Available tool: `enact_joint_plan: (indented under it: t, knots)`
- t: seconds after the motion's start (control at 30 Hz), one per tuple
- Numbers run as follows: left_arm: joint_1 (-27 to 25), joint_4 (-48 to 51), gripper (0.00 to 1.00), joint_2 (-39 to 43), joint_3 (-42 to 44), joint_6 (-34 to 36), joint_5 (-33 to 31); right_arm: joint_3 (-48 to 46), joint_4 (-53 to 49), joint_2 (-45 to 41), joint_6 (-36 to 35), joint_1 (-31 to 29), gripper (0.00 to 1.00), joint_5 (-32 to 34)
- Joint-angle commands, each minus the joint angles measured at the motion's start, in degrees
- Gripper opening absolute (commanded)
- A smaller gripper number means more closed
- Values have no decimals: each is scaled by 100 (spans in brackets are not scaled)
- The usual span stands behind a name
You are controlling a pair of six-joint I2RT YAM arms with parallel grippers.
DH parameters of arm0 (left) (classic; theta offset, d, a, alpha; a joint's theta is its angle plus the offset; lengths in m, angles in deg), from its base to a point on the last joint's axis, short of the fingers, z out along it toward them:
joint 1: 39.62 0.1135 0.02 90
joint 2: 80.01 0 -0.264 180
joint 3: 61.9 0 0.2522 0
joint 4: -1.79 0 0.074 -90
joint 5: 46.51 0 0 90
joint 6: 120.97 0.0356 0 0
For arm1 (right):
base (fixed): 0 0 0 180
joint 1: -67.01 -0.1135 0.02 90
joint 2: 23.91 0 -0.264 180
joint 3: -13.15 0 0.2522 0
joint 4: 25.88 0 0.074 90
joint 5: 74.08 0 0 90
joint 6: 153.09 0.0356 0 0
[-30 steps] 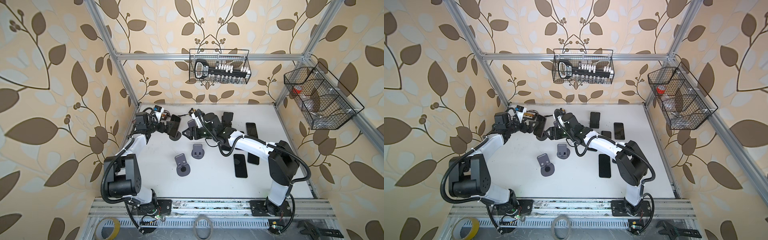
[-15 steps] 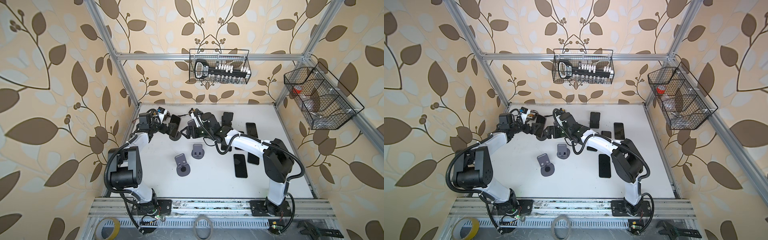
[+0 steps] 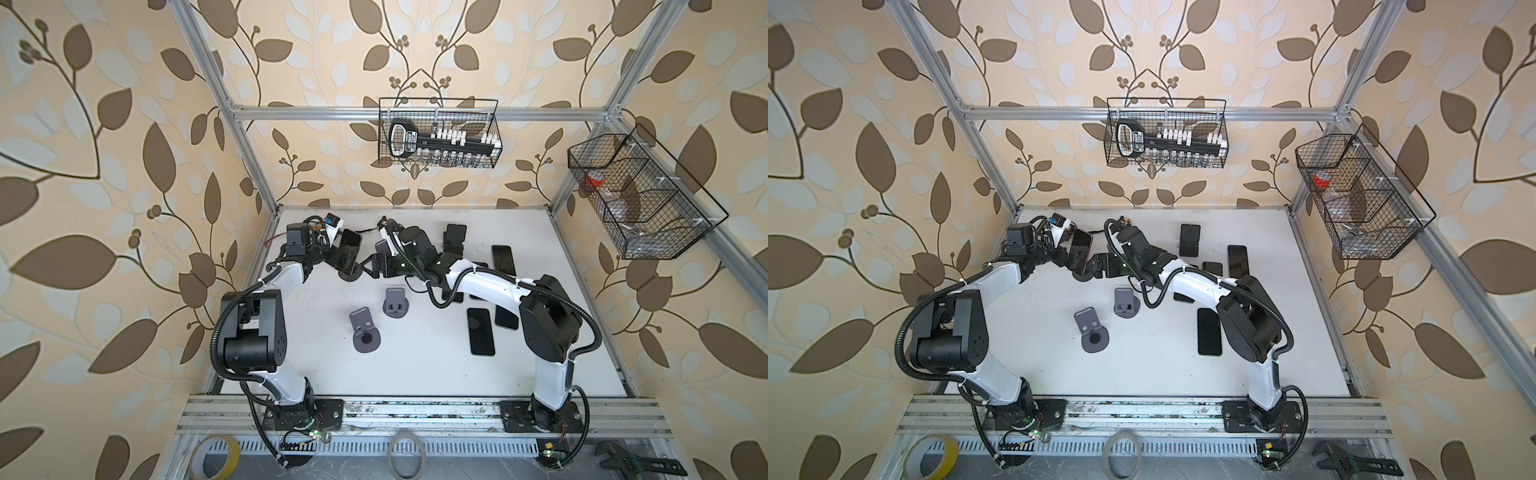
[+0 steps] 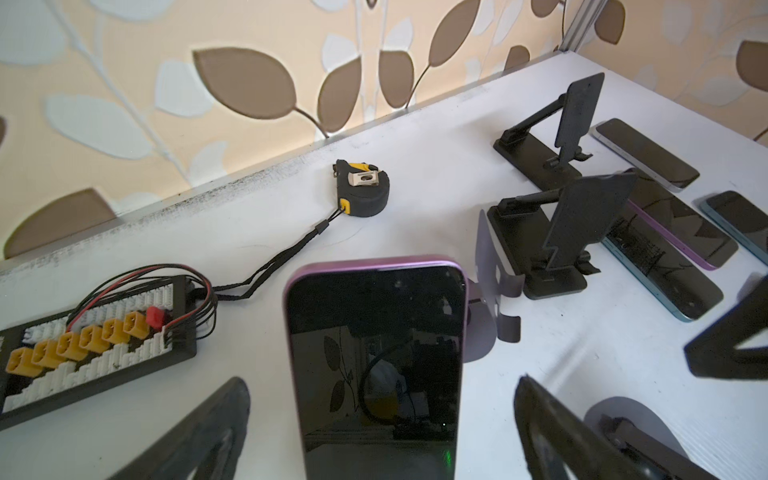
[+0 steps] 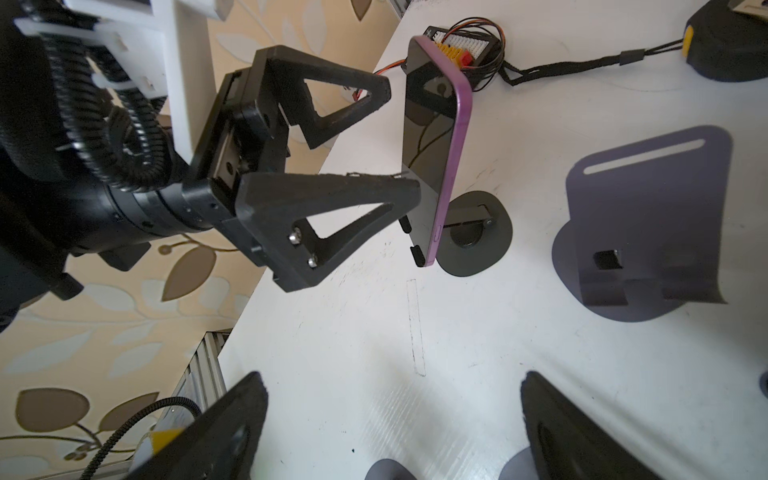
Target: Remove the phone from the phone stand
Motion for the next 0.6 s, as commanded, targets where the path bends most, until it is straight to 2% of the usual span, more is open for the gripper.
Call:
enact_joint_plan:
  t: [0.0, 0.27, 0.57]
  knots:
    - [-166, 136, 99, -95, -213, 342, -222, 57, -86, -83, -46, -19, 96, 37]
    - [-249, 159, 99, -57, -214, 352, -704, -35, -64, -187, -65, -20, 95, 58]
    - [-252, 125, 98, -110, -214, 171, -461, -96, -63, -254, -49, -19, 95, 14]
